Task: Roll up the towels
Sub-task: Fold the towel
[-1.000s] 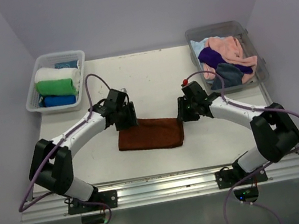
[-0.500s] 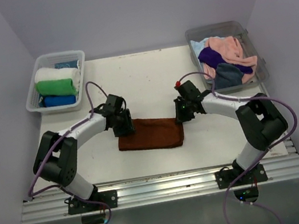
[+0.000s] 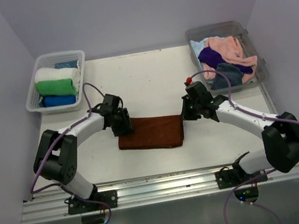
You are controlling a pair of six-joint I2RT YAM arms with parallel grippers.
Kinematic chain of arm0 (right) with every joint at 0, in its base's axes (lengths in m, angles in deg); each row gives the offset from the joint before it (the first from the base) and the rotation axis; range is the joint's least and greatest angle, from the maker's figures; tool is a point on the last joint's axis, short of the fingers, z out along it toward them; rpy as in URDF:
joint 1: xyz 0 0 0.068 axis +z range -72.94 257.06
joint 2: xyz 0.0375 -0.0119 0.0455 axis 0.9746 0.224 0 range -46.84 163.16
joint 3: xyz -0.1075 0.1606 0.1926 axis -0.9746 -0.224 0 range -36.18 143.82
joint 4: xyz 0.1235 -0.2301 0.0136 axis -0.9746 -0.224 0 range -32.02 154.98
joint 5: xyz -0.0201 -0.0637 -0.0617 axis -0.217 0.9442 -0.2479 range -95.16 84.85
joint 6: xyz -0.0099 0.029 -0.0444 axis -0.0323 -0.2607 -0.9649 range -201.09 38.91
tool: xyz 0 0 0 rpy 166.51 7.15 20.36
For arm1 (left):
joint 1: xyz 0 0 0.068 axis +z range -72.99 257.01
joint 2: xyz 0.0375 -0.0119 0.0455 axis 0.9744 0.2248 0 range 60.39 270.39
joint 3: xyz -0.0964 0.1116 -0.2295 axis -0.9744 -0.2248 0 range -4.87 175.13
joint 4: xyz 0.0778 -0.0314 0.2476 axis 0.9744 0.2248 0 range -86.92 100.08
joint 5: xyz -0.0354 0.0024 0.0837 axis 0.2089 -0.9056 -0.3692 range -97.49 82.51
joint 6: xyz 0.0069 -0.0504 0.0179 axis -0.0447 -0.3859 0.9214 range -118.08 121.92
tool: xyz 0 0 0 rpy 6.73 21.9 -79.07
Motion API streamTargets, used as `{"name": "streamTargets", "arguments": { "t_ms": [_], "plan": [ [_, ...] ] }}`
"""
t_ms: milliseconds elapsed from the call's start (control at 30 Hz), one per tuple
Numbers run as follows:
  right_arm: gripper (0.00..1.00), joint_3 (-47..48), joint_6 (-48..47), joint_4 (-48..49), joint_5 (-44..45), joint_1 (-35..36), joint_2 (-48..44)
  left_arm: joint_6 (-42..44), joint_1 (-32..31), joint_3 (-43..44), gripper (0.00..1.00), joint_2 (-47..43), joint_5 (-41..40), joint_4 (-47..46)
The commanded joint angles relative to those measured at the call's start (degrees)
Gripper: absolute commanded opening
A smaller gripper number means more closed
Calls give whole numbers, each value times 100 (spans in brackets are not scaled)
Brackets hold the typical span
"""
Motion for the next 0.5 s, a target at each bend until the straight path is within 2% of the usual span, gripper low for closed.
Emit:
{"name": "streamTargets", "arguments": {
  "t_ms": [0,133,167,200,300,467],
  "plan": [
    [0,-84,106,-92,520,-17,122,102,78,-120,50,119,-4,-238],
    [1,-84,53,92,827,-17,509,111,78,-138,50,137,49,-264],
    [8,-23,18,49,933,-17,571,137,78,-129,50,128,58,-264],
    [22,47,-52,-39,1038,-8,607,154,78,-103,50,110,67,-230],
    [44,206,-149,-215,1101,-8,397,234,78,3,50,-21,50,-46],
    [43,145,-62,-558,961,97,-261,348,87,433,51,-268,-21,175]
  ]
}}
